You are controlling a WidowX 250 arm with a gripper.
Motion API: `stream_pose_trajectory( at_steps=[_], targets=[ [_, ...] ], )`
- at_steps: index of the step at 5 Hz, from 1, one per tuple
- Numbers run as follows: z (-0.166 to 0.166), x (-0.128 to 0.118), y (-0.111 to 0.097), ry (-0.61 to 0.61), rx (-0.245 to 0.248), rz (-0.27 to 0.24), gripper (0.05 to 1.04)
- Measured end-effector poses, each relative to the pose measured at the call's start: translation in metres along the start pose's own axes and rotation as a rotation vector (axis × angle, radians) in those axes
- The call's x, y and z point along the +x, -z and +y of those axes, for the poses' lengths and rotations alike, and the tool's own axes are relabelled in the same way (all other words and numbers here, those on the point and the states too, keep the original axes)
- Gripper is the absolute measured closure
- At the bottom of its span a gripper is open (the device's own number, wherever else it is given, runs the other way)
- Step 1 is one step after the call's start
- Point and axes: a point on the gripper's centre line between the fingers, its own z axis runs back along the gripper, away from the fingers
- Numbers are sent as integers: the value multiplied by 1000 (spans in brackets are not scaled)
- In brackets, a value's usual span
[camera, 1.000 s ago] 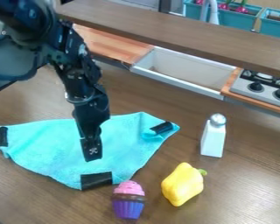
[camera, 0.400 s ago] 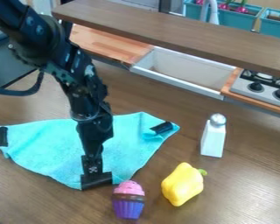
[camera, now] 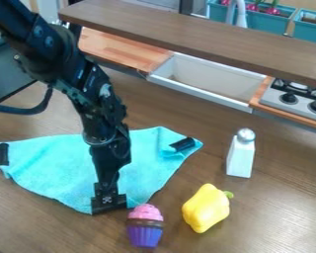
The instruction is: Unfold the fabric to the left
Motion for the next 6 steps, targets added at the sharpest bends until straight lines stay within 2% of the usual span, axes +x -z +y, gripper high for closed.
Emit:
stream_pose_trajectory(
  at_steps=[1,2,3,4,5,6],
  targets=[
    [-2,2,0,4,12,2,142],
    [-4,2,2,2,23,8,390],
    [-6,0,5,5,26,17,554],
    [-7,0,6,6,40,16,312],
    [-13,-1,9,16,32,20,150],
    [-17,-3,10,17,25,17,244]
  ],
)
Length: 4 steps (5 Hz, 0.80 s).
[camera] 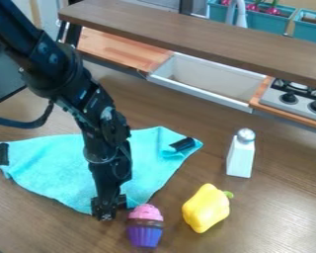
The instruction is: Unfold the fabric to the left
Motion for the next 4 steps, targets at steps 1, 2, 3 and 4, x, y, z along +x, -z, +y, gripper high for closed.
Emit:
stream_pose_trajectory(
  at_steps=[1,2,3,4],
  targets=[
    [-1,1,-3,4,6,-14,416],
    [-3,1,-4,9,0,-18,568],
    [-3,1,-4,14,-2,-21,626],
    [-3,0,-3,13,-4,-18,676]
  ],
)
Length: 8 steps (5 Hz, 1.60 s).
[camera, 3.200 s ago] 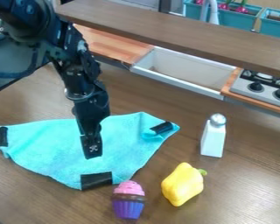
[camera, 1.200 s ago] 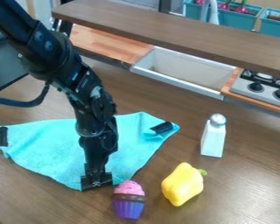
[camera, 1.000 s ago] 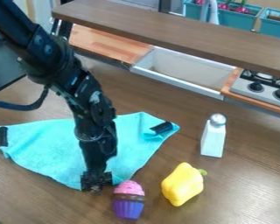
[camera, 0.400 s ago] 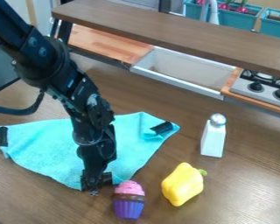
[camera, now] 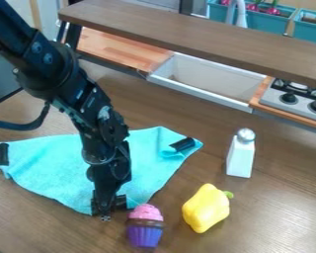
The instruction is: Unfold the fabric to the left
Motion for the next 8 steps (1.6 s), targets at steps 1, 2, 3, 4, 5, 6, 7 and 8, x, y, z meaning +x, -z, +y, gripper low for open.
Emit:
stream_pose_trajectory(
  at_steps=[1,2,3,4,5,6,7,8],
  targets=[
    [0,-1,0,-7,-1,3,772],
    [1,-1,0,-10,6,7,907],
    [2,-1,0,-7,8,7,1016],
    [1,-1,0,-1,5,8,1035],
    [2,-3,-1,-6,-23,0,1035],
    [12,-2,-15,-24,-49,-56,1035],
    [35,-3,-36,-85,-85,-133,1035],
    [54,-3,-50,-119,-108,-192,1035]
  ],
)
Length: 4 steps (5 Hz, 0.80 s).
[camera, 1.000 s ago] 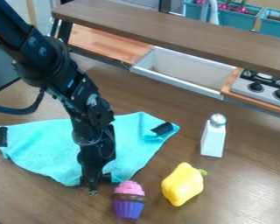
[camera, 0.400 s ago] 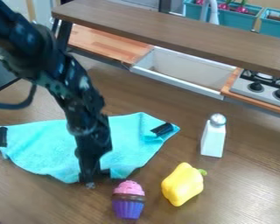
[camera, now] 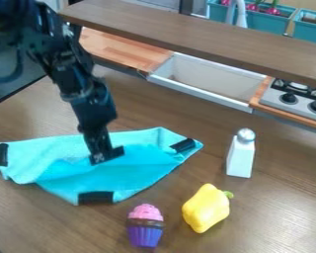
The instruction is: Unfold the fabric to the left
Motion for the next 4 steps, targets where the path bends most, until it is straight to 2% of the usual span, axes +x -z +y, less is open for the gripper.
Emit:
stream_pose_trajectory(
  at_steps=[1,2,3,4],
  targets=[
    [8,-2,0,-5,-29,-9,1035],
    [7,-3,1,1,-35,-2,1035],
    [14,-1,-4,-16,-24,-10,1035],
    [36,6,-17,-62,33,-19,1035]
  ],
)
